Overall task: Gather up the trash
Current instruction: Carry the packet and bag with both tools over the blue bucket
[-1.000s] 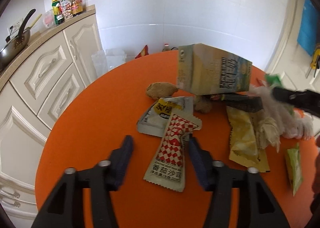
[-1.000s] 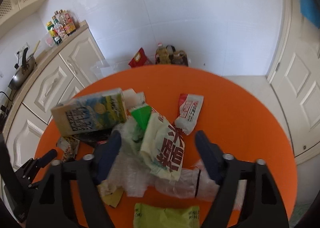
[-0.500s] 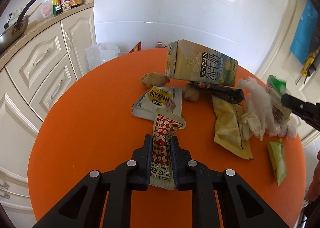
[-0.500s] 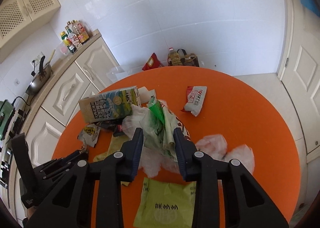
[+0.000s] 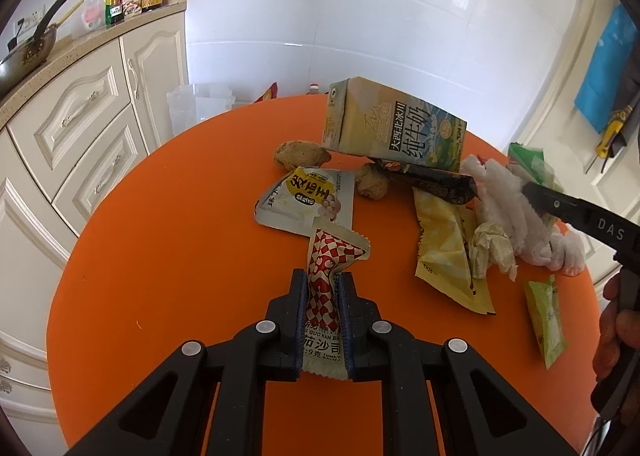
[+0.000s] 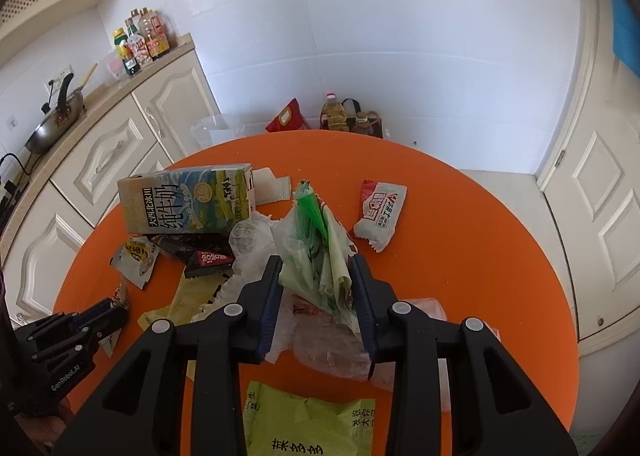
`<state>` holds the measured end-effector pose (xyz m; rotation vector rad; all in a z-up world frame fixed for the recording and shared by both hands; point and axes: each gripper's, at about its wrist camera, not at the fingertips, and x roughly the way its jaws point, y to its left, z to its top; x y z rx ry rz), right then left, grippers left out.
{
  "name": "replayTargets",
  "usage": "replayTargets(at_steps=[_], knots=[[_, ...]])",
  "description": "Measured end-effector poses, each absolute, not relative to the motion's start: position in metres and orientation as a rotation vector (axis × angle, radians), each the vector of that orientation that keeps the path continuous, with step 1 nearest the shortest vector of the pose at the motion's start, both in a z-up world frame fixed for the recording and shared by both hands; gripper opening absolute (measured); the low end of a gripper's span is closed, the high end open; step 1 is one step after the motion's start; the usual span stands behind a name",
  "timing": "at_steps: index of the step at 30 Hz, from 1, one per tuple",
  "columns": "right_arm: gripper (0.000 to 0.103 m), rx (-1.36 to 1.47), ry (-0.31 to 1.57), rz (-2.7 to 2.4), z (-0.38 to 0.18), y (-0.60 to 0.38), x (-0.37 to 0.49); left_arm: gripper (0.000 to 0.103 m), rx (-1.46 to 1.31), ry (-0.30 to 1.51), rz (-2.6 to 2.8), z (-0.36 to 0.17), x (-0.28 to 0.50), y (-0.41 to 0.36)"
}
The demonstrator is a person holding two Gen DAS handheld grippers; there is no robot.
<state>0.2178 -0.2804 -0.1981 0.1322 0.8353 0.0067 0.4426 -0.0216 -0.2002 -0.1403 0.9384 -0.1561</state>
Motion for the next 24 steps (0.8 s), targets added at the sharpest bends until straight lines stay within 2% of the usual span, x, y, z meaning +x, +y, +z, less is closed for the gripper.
replayTargets(at_steps=[3, 13, 18, 20, 24], knots=[[0.027, 0.198, 0.806, 0.032, -0.19, -0.285, 0.204, 0.009, -0.142, 0.916, -0.157, -0.194, 0.448, -0.016], [0.027, 0.257, 0.744, 0.072, -0.162, -0.284, 0.151, 0.009, -0.15, 0.863, -0.195, -0.173, 0.401, -0.025], [0.027, 0.277, 0.719, 0.081, -0.151, -0.286, 0.117, 0.009, -0.148, 0.84, -0.236, -0.162, 0.406, -0.038], [0.027, 0.29, 0.711, 0.081, -0.147, -0.289, 0.105, 0.009, -0.137, 0.83, -0.257, -0.157, 0.434, -0.051], [0.027, 0.313, 0.689, 0.064, -0.142, -0.302, 0.079, 0.009, -0.116, 0.807, -0.302, -0.149, 0.386, -0.051]])
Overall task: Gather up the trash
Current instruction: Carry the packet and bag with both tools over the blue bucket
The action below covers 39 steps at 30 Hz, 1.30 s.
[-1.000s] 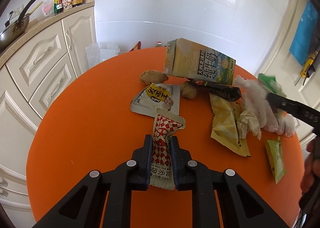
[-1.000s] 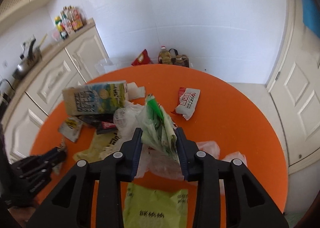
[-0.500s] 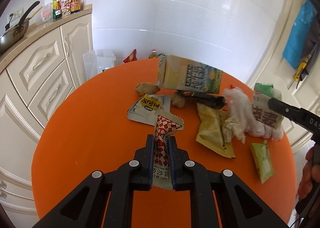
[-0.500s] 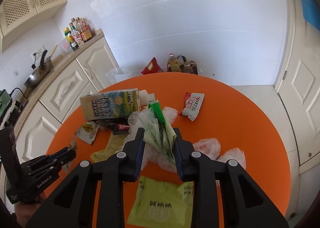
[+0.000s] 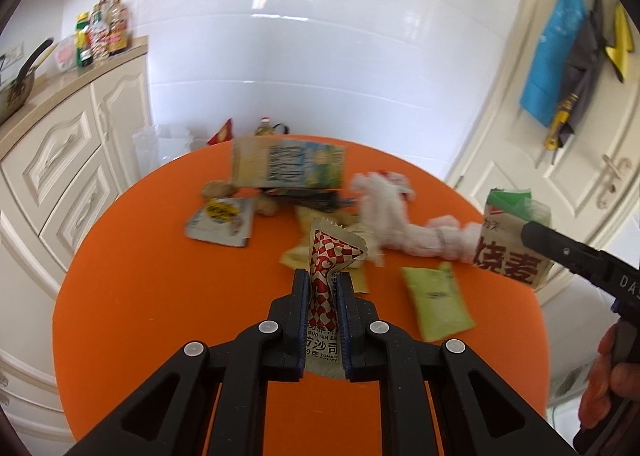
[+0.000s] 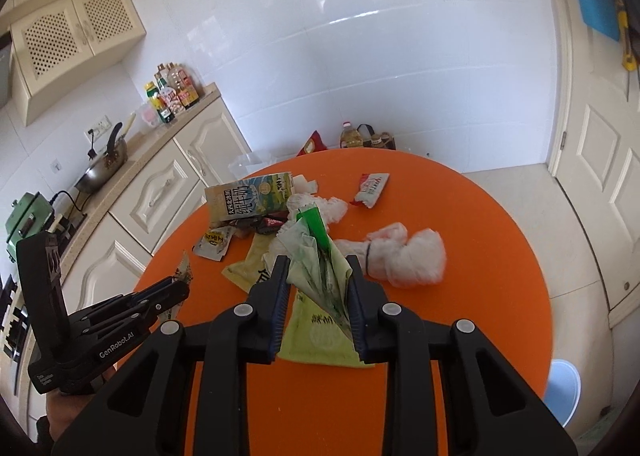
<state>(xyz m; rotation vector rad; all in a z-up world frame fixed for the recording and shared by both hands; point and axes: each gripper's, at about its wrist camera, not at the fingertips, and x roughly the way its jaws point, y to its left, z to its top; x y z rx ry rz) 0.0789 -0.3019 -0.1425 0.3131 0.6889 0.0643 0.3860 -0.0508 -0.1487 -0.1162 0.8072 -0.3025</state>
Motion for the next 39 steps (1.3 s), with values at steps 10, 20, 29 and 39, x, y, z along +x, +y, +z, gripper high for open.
replayTargets(at_steps=[10, 20, 29, 39], knots=[[0.027, 0.356, 0.604, -0.031, -0.118, -0.354, 0.008, 0.009, -0.037, 0.737, -0.48, -0.133, 0.256, -0.098], [0.027, 0.411, 0.51, -0.278, -0.095, -0.454, -0.096, 0.009, 0.055, 0.708, -0.756, -0.129, 0.22, -0.228], [0.027, 0.529, 0.561, -0.497, -0.142, -0.56, -0.165, 0.009, 0.157, 0.873, -0.987, -0.172, 0.25, -0.371], [0.027, 0.747, 0.724, -0.561, -0.262, -0.645, -0.163, 0.012, 0.303, 1.165, -1.042, -0.27, 0.3, -0.498]])
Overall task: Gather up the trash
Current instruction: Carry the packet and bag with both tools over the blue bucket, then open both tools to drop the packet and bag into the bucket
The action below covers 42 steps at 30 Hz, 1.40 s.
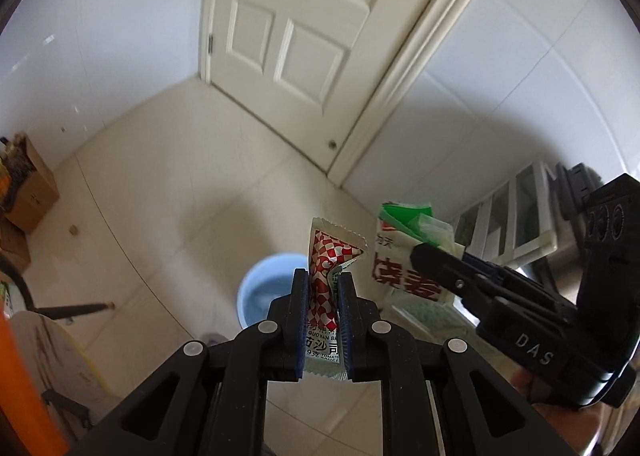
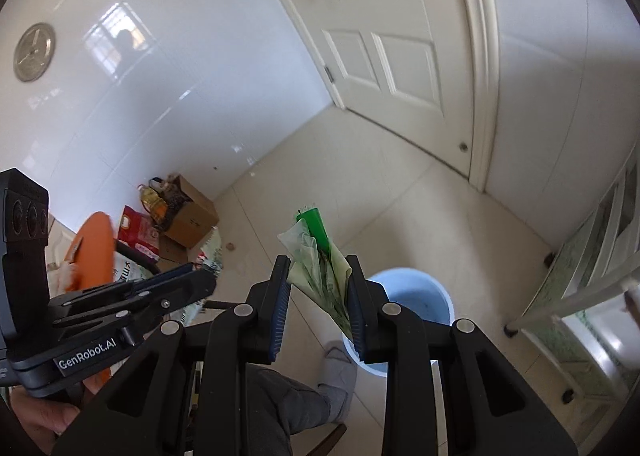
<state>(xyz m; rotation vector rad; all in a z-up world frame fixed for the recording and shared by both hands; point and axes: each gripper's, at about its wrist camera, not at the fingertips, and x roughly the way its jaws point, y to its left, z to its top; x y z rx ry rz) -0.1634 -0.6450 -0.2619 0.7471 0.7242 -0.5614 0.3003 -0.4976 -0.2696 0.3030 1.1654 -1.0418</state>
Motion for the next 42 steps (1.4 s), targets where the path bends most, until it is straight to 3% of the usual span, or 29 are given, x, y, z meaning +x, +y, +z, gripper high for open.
replayTargets(at_steps=[3, 5, 6, 7, 10, 13, 17, 28, 42], knots=[[0.029, 0.801, 0.761, -0.569, -0.294, -0.664, -0.16, 0.015, 0.33, 1.236, -1.031, -0.299, 0.317, -0.517], [0.03, 0.838, 0.787, -0.59, -0.314, -0.676, -0.159, 0.024, 0.376, 1.276, -1.008, -0.316, 0.327, -0.53], [0.031, 0.854, 0.793, -0.591, -0.32, -0.679, -0.16, 0.039, 0.392, 1.285, -0.998, -0.32, 0.334, -0.547], [0.036, 0.867, 0.797, -0.598, -0.326, -0.682, -0.161, 0.057, 0.402, 1.285, -0.981, -0.322, 0.339, -0.553], [0.063, 0.893, 0.784, -0.607, -0.332, -0.684, -0.165, 0.075, 0.405, 1.261, -0.955, -0.323, 0.352, -0.553], [0.073, 0.895, 0.78, -0.621, -0.333, -0.682, -0.167, 0.077, 0.423, 1.243, -0.921, -0.32, 0.358, -0.545], [0.103, 0.876, 0.776, -0.667, -0.328, -0.676, -0.169, 0.083, 0.434, 1.196, -0.879, -0.309, 0.357, -0.541], [0.103, 0.814, 0.734, -0.683, -0.285, -0.638, -0.169, 0.088, 0.37, 1.08, -0.83, -0.255, 0.303, -0.488], [0.103, 0.64, 0.598, -0.63, -0.177, -0.557, -0.154, 0.093, 0.203, 0.842, -0.82, -0.137, 0.232, -0.321]])
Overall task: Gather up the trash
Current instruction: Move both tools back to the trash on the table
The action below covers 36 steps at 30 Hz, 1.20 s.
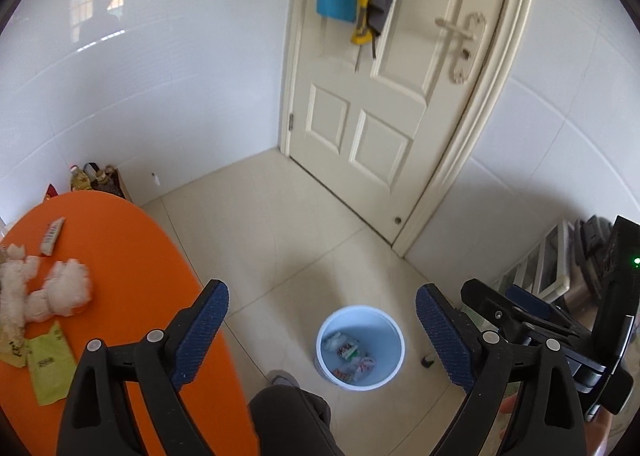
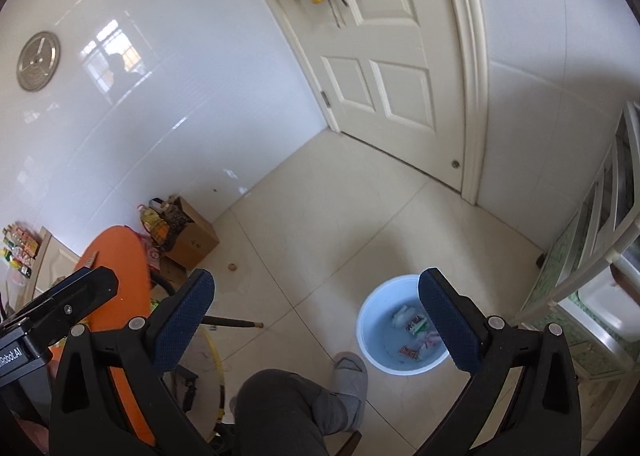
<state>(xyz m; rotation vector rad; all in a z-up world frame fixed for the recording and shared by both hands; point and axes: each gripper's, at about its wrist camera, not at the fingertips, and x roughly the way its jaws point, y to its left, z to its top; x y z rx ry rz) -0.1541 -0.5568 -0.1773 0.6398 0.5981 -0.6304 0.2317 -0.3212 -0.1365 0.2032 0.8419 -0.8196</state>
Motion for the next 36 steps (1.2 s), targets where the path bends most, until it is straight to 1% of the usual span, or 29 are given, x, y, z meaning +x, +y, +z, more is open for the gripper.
replayTargets(at_steps=[3, 6, 12, 15, 23, 29, 32, 36], knots=[[0.103, 0.599, 0.572, -0.607, -0.156, -0.536, -0.146, 0.094, 0.16, 0.795, -0.787, -0.118, 0.217, -0.28], [0.103, 0.56, 0.547, -0.579, -0.135, -0.515, -0.137, 0.098, 0.109, 0.744, -0.743, -0.094, 0.205, -0.232], [0.103, 0.469, 0.498, -0.488, -0.095, -0.462, -0.109, 0.099, 0.009, 0.638, -0.646, -0.06, 0.169, -0.135], [0.103, 0.424, 0.47, -0.433, -0.08, -0.434, -0.093, 0.102, -0.018, 0.587, -0.574, -0.051, 0.15, -0.087], [0.103, 0.294, 0.448, -0.275, -0.055, -0.354, -0.045, 0.102, -0.106, 0.501, -0.365, -0.053, 0.09, 0.02], [0.103, 0.224, 0.479, -0.196, -0.057, -0.308, -0.019, 0.102, -0.141, 0.485, -0.239, -0.065, 0.049, 0.07], [0.103, 0.196, 0.501, -0.162, -0.062, -0.287, -0.009, 0.102, -0.141, 0.493, -0.211, -0.072, 0.034, 0.075], [0.103, 0.166, 0.529, -0.135, -0.068, -0.268, 0.001, 0.102, -0.128, 0.498, -0.188, -0.071, 0.04, 0.053]])
